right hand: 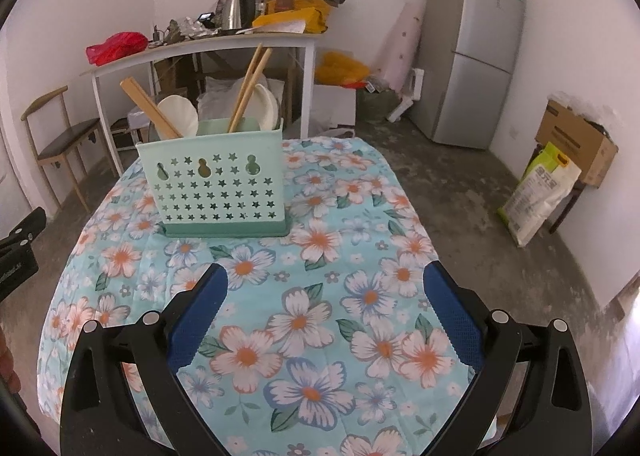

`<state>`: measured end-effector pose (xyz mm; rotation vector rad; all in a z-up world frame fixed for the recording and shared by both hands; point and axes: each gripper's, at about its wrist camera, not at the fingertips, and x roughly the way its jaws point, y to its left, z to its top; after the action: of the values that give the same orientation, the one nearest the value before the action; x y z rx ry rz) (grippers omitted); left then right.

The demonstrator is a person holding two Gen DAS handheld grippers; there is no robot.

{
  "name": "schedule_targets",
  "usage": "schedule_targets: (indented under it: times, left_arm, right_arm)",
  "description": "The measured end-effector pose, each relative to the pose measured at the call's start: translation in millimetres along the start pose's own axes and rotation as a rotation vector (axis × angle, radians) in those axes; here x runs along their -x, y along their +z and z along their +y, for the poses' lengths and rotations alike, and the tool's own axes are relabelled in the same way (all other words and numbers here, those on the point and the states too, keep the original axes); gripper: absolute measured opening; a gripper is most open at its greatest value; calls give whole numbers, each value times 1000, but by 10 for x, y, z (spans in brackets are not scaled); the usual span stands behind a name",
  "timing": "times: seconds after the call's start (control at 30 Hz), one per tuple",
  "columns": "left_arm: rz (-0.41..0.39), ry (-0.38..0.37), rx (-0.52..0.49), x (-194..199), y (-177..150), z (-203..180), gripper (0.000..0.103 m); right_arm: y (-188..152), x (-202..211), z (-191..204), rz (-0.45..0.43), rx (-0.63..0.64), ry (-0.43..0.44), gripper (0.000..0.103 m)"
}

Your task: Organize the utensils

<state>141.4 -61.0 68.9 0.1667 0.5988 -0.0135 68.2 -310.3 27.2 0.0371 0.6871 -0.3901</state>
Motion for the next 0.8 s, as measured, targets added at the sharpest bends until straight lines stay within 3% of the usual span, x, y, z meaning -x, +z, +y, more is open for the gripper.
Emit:
schedule_targets:
  times: [0.8]
  left_arm:
    - [9,-5,8,38,-10,20,97]
  right_arm:
    - [-2,42,-11,-6,-8,0,94]
